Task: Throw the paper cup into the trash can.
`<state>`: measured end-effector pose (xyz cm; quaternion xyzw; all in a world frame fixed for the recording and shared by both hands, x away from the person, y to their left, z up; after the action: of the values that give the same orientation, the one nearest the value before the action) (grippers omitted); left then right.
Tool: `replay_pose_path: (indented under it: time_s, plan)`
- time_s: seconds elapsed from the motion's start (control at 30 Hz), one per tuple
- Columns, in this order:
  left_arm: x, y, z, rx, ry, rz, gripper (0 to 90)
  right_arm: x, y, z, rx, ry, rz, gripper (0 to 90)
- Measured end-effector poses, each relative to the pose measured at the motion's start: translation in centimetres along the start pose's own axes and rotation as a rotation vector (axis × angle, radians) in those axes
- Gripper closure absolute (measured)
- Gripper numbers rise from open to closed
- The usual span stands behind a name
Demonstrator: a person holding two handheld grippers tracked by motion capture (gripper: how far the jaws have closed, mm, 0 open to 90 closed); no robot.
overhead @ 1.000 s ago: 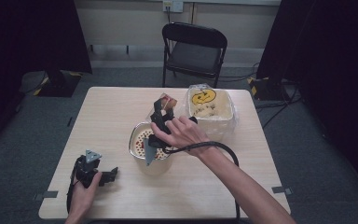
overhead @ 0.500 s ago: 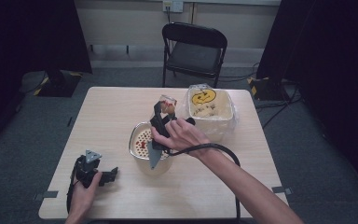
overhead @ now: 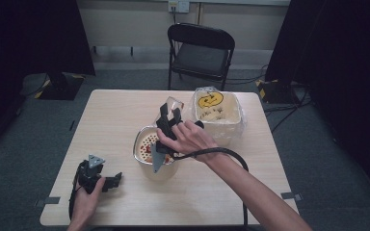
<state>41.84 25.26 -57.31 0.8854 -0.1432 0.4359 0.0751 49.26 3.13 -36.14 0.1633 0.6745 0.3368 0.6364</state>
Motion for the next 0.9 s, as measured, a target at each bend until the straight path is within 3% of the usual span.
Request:
replay_pose_path:
  time_s: [0.03,0.13,0.17,0.27,0.3,0.33,0.37,0.5,0.63,0.7,0.87,0.9]
  plan:
    - [0.0,0.0,0.0,0.000,0.000,0.000,0.0,0.0,0.0,0.0,0.000,0.000,0.000,49.0]
    - [0.0,0.0,0.0,0.000,0.000,0.000,0.0,-0.5,-0.5,0.1,0.085,0.036,0.272,49.0]
    - [0.0,0.0,0.0,0.000,0.000,0.001,0.0,-0.8,-0.3,0.2,0.090,0.046,0.315,49.0]
    - [0.0,0.0,0.0,0.000,0.001,-0.001,0.0,-1.5,-0.4,0.4,0.157,0.080,0.543,49.2]
    - [0.0,0.0,0.0,0.000,0.001,-0.001,0.0,-1.5,-0.4,0.4,0.157,0.080,0.543,49.2]
    - [0.0,0.0,0.0,-0.001,0.001,0.000,0.0,-1.7,-0.5,0.4,0.174,0.084,0.595,49.3]
    - [0.0,0.0,0.0,0.000,0.001,-0.001,0.0,-2.1,-0.6,0.4,0.208,0.093,0.691,49.0]
    - [0.0,0.0,0.0,-0.001,0.000,0.000,0.0,-2.2,-1.5,0.4,0.300,0.125,0.887,48.6]
    - [0.0,0.0,0.0,0.000,0.001,-0.001,0.0,-2.3,-2.5,0.8,0.423,0.184,1.189,48.6]
    - [0.0,0.0,0.0,0.000,0.001,0.000,0.0,-2.5,-2.7,1.0,0.456,0.228,1.340,48.7]
    - [0.0,0.0,0.0,-0.001,0.001,0.000,0.0,-3.5,-2.9,1.6,0.551,0.320,1.662,48.7]
    - [0.0,0.0,0.0,-0.001,0.001,0.000,0.0,-3.5,-2.9,1.6,0.551,0.320,1.662,48.7]
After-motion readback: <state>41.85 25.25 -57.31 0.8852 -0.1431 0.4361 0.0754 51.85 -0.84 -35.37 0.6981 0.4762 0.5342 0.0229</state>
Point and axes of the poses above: each handheld gripper's, and its own axes: z roughly forward along the jaws, x roughly out of its top, y roughly to its right, the point moved 10 cm from there along z, roughly forward along the jaws, and after that the axes turned 7 degrees about y, right-handed, at the moved point
